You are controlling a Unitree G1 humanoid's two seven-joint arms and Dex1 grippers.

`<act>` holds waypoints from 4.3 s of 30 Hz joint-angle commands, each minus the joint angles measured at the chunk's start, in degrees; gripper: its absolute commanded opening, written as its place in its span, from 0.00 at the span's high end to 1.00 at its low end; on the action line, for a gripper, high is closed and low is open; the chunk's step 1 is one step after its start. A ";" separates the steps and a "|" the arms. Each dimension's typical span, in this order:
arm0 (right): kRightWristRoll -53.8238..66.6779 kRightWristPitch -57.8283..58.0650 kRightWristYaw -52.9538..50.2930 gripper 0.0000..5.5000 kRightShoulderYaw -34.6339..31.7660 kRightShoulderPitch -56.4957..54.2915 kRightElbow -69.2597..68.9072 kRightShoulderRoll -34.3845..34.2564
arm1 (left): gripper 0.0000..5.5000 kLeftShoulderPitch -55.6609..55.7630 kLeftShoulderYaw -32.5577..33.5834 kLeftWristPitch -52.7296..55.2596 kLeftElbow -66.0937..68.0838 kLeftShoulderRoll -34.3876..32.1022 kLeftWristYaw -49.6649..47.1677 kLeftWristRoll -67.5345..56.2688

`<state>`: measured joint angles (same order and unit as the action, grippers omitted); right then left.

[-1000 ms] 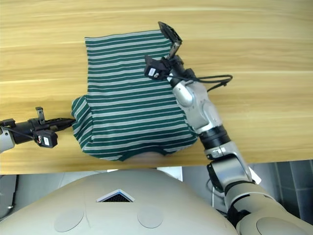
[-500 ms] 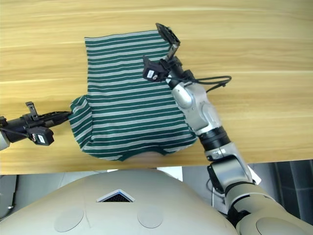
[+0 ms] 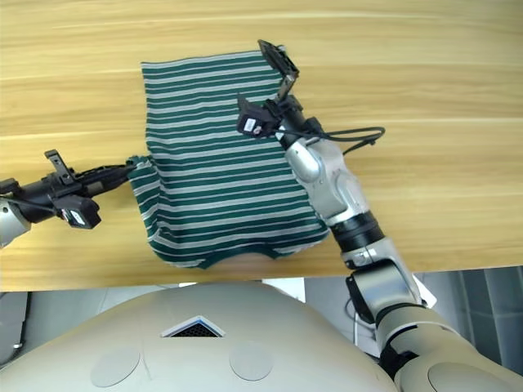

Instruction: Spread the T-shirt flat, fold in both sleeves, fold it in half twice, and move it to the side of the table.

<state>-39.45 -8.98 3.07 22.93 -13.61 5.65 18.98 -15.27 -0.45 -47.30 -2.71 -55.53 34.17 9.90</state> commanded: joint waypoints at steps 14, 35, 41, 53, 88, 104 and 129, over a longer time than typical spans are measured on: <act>0.05 0.73 0.20 0.02 -0.48 0.72 -2.00 0.04 | 0.99 9.11 -10.59 2.37 1.96 5.78 2.18 8.59; 0.27 0.94 0.84 0.02 -0.90 0.83 -3.20 0.39 | 0.86 15.87 -20.03 7.24 5.93 8.27 9.08 10.90; 0.95 1.29 1.52 0.02 -3.79 1.67 -5.41 2.93 | 0.70 16.42 -19.05 7.87 5.10 9.83 8.16 9.84; 5.85 -12.00 20.01 0.02 -41.77 45.83 -15.28 38.75 | 0.53 14.92 -18.26 7.65 3.75 12.07 3.80 10.47; 5.27 -13.64 19.50 0.91 -18.47 31.31 -3.93 31.94 | 0.52 16.34 -17.54 7.13 5.06 13.66 -2.65 13.11; 9.23 -13.81 16.25 1.00 -20.86 30.52 -7.50 30.95 | 0.52 16.37 -17.30 6.46 5.94 13.71 -2.86 12.76; 3.79 -16.88 24.63 1.00 -10.12 28.98 -22.61 28.62 | 0.52 17.20 -17.49 5.90 6.47 13.78 -1.97 12.59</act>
<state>-35.44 -26.09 26.59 12.34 16.42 -15.90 47.91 1.24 -17.68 -41.09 3.53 -41.51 31.80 22.34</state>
